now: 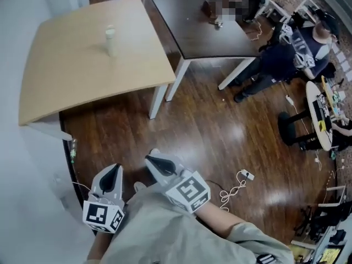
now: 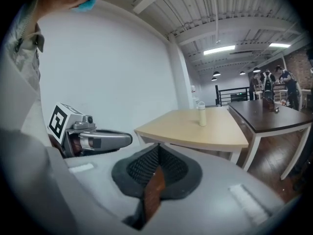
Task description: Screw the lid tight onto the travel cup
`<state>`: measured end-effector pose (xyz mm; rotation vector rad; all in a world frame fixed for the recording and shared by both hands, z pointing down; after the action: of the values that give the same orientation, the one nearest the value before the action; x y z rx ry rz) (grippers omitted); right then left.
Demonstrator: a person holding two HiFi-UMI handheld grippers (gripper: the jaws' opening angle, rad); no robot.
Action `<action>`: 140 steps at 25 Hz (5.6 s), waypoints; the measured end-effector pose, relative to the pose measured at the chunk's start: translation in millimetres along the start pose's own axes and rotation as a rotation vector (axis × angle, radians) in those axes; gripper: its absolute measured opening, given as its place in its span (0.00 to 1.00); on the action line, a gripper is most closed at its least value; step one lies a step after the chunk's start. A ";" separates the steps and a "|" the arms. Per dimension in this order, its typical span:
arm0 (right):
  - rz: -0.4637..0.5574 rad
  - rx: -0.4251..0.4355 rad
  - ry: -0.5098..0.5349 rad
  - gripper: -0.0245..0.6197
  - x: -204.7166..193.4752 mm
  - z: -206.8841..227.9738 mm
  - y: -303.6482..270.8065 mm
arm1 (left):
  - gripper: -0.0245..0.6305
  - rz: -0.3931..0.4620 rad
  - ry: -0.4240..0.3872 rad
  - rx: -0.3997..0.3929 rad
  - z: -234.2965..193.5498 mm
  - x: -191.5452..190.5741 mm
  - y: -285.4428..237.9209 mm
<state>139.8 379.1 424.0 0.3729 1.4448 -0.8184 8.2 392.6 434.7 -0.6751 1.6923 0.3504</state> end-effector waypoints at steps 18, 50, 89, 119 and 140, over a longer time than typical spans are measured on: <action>0.027 0.133 -0.117 0.03 43.7 108.8 -169.0 | 0.04 -0.121 -0.043 0.230 -134.5 50.9 -94.7; 0.080 -0.391 -0.173 0.04 106.5 177.5 -278.9 | 0.04 -0.138 -0.076 -0.220 -294.5 108.2 -241.8; -0.061 -0.406 -0.197 0.04 116.6 258.1 -339.6 | 0.60 -0.294 -0.163 -0.321 -363.5 19.4 -425.1; 0.136 -0.075 -0.225 0.03 146.4 268.1 -349.5 | 0.54 -0.429 -0.119 -0.558 -335.8 57.6 -383.2; 0.155 0.844 0.006 0.48 226.6 144.2 -375.3 | 0.54 -0.599 -0.215 -0.927 -281.7 102.9 -274.4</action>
<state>-31.2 -36.0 316.9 1.1057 0.9954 -1.2745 -58.6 -8.4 437.1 -1.6992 0.9863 0.7458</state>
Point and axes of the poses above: the fingertips, and each gripper's own axes: y backward along the fingers, z to its right, x out of its top, the point moved 4 cm from there along y, backward along the fingers, and after that the axes turned 6 degrees about z, right-handed, at the moved point
